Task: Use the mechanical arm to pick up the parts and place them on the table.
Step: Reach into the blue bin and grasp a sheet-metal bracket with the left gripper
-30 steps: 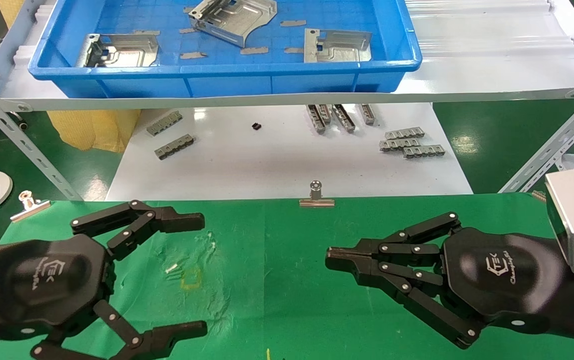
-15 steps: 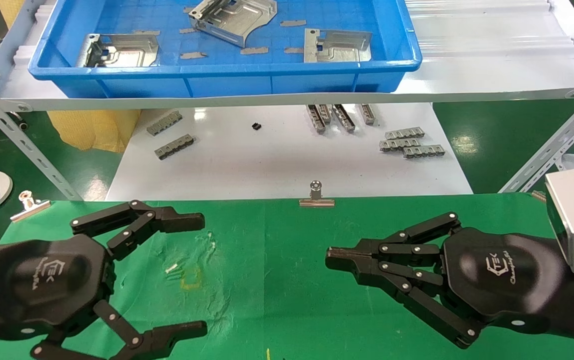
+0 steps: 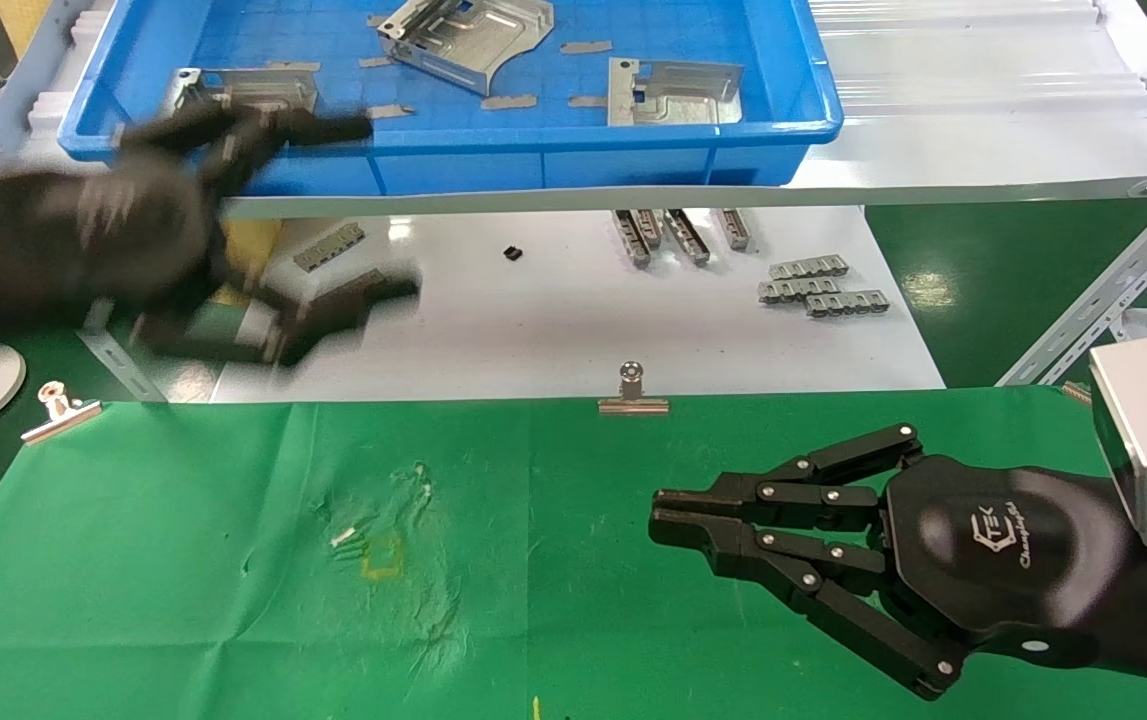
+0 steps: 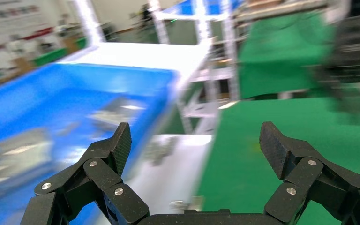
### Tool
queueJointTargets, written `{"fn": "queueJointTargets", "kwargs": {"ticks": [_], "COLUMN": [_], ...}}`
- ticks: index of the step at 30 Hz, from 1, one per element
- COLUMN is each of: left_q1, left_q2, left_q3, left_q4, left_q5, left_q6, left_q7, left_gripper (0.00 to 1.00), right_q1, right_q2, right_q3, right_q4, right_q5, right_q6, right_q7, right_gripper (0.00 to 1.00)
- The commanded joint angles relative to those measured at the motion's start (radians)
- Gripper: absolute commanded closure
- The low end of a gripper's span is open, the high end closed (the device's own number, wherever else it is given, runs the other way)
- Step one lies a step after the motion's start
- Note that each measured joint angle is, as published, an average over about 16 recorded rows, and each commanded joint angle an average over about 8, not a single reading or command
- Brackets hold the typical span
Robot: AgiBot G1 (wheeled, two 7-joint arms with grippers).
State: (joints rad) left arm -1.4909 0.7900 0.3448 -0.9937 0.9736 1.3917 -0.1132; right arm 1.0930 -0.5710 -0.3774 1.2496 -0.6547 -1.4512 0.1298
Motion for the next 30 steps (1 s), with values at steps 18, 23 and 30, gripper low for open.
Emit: {"fn": "queueJointTargets", "kwargs": {"ticks": [18,23,30], "left_q1": [-0.540,-0.569,-0.569], "left_q2": [0.481,0.538,0.564], "left_q3": [0.179,0.191,0.202], "left_q4": [0.808,0.901,0.959], "left_q5": [0.397,0.419,0.429], "left_q6": [-0.502,-0.588,-0.640], "left_q7": [0.133,0.116,0.030], "left_gripper": [0.00,0.13,0.96], "right_q1": [0.000,0.000,0.000], "right_q2": [0.000,0.000,0.000], "right_q3": [0.000,0.000,0.000], "right_q4": [0.000,0.000,0.000], "right_q5": [0.000,0.000,0.000], "right_q6": [0.000,0.000,0.000], "right_q7": [0.000,0.000,0.000], "right_gripper": [0.00,0.00,0.00]}}
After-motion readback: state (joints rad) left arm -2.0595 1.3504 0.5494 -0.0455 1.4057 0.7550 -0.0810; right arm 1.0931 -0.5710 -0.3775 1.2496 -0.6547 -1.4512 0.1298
